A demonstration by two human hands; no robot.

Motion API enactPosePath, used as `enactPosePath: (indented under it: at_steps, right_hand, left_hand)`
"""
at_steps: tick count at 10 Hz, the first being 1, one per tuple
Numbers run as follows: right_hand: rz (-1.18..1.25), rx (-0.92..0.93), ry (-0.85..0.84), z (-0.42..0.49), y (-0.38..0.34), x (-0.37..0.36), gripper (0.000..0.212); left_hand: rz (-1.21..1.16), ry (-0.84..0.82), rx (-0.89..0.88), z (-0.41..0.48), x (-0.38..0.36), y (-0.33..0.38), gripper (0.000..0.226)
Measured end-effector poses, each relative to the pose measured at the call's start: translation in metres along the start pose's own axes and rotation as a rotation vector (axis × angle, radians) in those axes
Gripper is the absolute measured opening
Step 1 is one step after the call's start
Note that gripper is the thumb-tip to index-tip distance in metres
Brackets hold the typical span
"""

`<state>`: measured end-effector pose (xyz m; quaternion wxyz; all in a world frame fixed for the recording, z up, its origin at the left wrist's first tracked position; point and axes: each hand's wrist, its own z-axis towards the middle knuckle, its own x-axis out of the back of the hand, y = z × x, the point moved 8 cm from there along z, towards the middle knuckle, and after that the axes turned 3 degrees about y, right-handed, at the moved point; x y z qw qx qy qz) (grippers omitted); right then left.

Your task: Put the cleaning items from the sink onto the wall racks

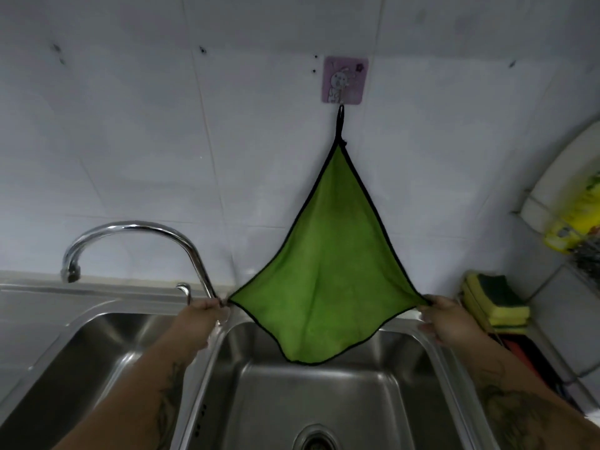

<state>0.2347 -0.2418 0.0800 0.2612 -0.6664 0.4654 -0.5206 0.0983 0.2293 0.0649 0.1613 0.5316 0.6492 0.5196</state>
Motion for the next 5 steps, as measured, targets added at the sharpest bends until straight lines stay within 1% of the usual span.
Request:
enactPosePath:
  at_steps: [1, 2, 3, 4, 5]
  right_hand:
    - [-0.013, -0.020, -0.055, -0.021, -0.019, -0.001, 0.051]
    - [0.029, -0.005, -0.082, -0.048, -0.049, 0.005, 0.061]
    - [-0.033, 0.087, -0.087, -0.076, -0.080, 0.014, 0.066]
    - [-0.228, 0.193, -0.074, -0.102, -0.108, 0.027, 0.073]
    - [-0.325, 0.252, -0.078, -0.134, -0.140, 0.035, 0.079]
  left_hand:
    - [0.030, -0.093, -0.029, -0.022, -0.001, 0.017, 0.035]
    - [0.130, -0.144, -0.107, -0.026, 0.010, 0.033, 0.068]
    - [0.246, -0.164, -0.159, -0.061, 0.021, 0.067, 0.093]
    - [0.439, -0.157, -0.235, -0.099, 0.030, 0.110, 0.089]
    - [0.612, -0.102, -0.316, -0.134, 0.044, 0.154, 0.083]
